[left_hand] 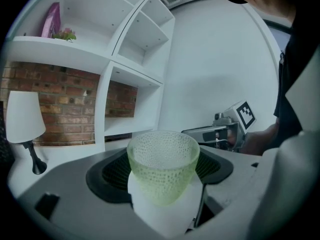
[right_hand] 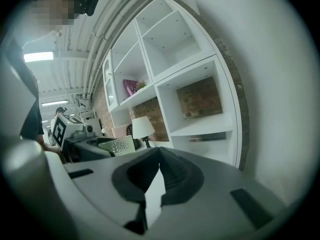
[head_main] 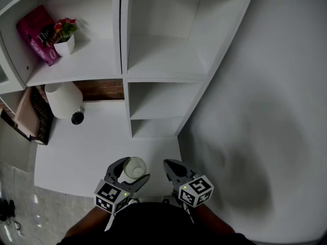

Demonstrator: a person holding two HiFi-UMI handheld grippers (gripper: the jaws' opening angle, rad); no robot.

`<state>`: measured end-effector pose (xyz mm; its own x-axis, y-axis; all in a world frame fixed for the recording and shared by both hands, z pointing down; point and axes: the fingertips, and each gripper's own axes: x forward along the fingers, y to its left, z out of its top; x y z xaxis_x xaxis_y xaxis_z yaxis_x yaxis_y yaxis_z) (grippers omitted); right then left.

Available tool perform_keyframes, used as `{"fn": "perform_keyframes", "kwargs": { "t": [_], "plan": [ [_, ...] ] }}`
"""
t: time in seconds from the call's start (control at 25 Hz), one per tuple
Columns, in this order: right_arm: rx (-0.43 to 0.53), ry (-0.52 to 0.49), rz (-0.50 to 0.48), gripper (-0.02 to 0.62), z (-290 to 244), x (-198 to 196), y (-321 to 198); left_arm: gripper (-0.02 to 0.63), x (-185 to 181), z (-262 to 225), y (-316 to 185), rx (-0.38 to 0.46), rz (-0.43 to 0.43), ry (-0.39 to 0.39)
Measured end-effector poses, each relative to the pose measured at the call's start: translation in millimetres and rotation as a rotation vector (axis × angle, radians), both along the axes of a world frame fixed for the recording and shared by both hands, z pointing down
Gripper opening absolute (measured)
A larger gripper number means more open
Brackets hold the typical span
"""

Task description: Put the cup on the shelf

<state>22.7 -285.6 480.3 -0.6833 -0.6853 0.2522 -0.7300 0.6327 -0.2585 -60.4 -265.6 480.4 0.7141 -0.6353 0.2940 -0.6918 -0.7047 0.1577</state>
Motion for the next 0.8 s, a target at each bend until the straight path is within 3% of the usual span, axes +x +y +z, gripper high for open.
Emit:
{"fn": "perform_keyframes", "kwargs": {
  "t": [0.8],
  "plan": [
    [-0.002, -0.059, -0.016, 0.005, 2, 29, -22, 0.383, 32, -1, -21, 0.009, -0.029, -0.052]
  ]
}}
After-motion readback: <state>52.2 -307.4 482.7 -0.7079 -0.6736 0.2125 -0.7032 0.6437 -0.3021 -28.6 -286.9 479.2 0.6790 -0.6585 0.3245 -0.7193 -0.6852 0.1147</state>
